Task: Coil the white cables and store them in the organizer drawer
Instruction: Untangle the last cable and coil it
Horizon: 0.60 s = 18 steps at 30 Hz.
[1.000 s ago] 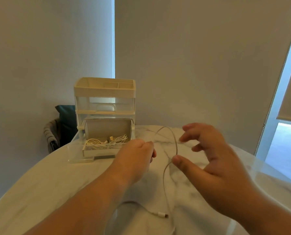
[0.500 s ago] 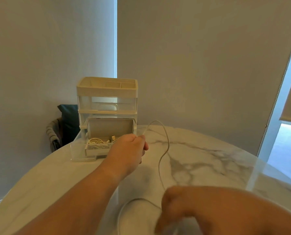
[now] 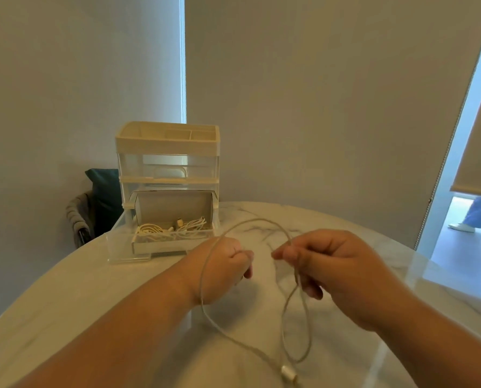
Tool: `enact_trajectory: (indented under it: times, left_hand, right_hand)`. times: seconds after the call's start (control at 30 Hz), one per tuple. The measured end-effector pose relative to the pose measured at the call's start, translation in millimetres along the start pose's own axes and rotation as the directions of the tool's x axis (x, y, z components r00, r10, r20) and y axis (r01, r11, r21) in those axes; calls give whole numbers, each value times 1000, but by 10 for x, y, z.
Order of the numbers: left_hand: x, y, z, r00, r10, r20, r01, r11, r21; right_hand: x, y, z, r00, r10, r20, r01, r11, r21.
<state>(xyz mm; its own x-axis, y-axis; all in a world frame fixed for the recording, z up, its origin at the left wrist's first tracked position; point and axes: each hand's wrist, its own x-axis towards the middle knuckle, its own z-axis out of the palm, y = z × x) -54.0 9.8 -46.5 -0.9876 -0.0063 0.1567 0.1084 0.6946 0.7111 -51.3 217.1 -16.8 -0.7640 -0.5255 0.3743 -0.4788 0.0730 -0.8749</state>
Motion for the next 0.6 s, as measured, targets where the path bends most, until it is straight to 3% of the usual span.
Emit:
enact_trajectory:
  times: [0.13, 0.3, 0.43, 0.53, 0.6]
  left_hand:
    - [-102, 69, 35, 990, 2, 143, -11, 998, 64]
    - [-186, 177, 36, 911, -34, 412, 2, 997, 78]
    - [-230, 292, 74, 758, 116, 642, 81, 960, -269]
    - [-239, 328, 33, 708, 301, 639, 172, 804, -569]
    - [-230, 334, -15, 743, 356, 567, 206, 684, -700]
  right_hand:
    - [83, 4, -110, 972, 197, -129, -129, 903, 409]
    - [206, 74, -347, 932, 326, -158, -75, 600, 796]
    - [302, 214, -423, 873, 439, -210, -8, 444, 896]
    - [354, 372, -418, 831, 536, -149, -168, 498, 851]
    - [341, 425, -419, 823, 551, -137, -329, 660, 676]
